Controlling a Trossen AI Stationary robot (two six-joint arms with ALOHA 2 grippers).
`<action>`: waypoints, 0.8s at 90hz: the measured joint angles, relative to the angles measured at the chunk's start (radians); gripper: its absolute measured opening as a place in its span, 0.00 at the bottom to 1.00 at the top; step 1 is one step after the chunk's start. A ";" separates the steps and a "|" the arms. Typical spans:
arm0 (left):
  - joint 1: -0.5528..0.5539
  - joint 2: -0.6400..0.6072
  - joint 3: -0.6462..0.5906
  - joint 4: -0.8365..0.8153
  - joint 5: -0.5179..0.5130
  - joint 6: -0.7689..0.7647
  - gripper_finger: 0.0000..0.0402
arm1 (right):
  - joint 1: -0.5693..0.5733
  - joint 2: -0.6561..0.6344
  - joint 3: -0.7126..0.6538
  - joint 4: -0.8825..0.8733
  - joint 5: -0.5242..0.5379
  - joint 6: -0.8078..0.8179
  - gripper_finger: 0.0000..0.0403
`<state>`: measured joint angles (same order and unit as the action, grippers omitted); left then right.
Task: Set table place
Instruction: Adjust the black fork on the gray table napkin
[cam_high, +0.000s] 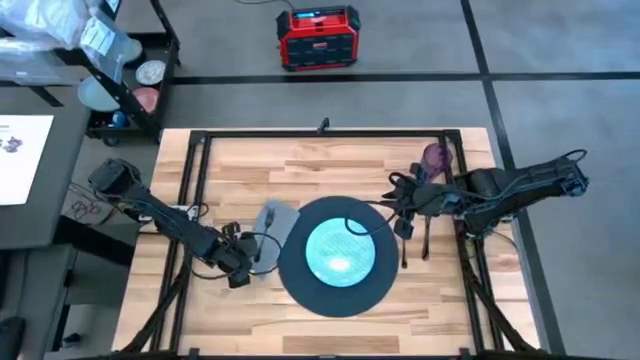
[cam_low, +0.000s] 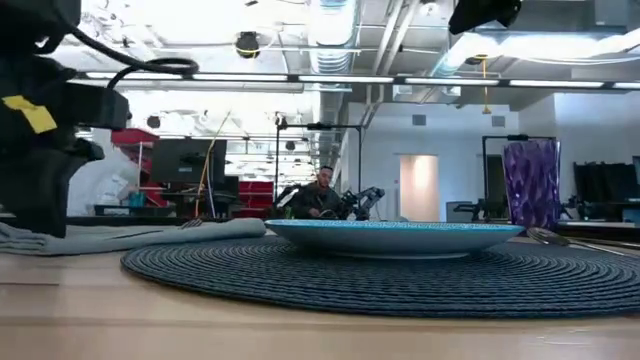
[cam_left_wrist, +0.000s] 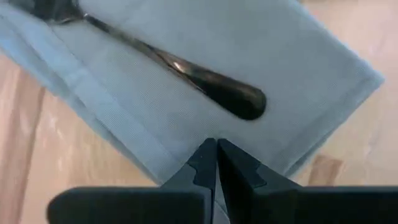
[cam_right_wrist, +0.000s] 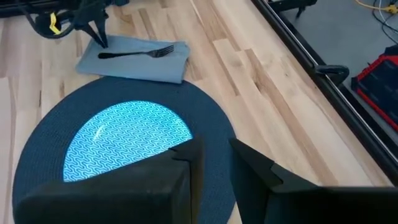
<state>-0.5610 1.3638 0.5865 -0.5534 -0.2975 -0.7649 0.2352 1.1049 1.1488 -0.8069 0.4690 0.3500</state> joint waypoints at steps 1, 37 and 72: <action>-0.001 0.002 0.000 0.009 0.000 0.003 0.00 | 0.000 0.000 0.000 0.000 0.000 0.000 0.15; -0.002 0.047 0.001 0.261 0.016 0.090 0.00 | 0.000 0.002 0.000 0.008 0.001 0.000 0.15; 0.013 0.043 0.004 0.256 -0.005 0.117 0.00 | 0.000 0.002 0.000 0.017 0.001 -0.001 0.15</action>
<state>-0.5480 1.4067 0.5907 -0.2976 -0.3029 -0.6481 0.2352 1.1072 1.1484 -0.7895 0.4698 0.3487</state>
